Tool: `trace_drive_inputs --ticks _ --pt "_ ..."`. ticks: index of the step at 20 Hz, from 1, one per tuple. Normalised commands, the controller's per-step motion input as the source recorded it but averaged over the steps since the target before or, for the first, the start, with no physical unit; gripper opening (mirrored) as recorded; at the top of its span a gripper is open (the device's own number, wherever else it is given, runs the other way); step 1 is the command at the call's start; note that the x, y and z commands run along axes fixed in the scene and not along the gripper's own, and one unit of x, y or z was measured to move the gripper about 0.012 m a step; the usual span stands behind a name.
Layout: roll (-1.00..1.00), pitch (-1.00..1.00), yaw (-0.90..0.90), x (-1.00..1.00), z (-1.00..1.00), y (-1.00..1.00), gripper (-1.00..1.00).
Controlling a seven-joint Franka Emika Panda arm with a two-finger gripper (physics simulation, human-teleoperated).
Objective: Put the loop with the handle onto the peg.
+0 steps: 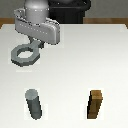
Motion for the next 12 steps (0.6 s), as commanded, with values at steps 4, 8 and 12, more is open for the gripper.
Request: trace_drive_inputs --ticks 4,8,12 --pt "0.00 0.00 0.00 0.25 0.50 0.00 -1.00" --pt "0.00 0.00 0.00 0.50 0.00 0.00 -1.00" --pt "0.00 0.00 0.00 1.00 0.00 0.00 -1.00"
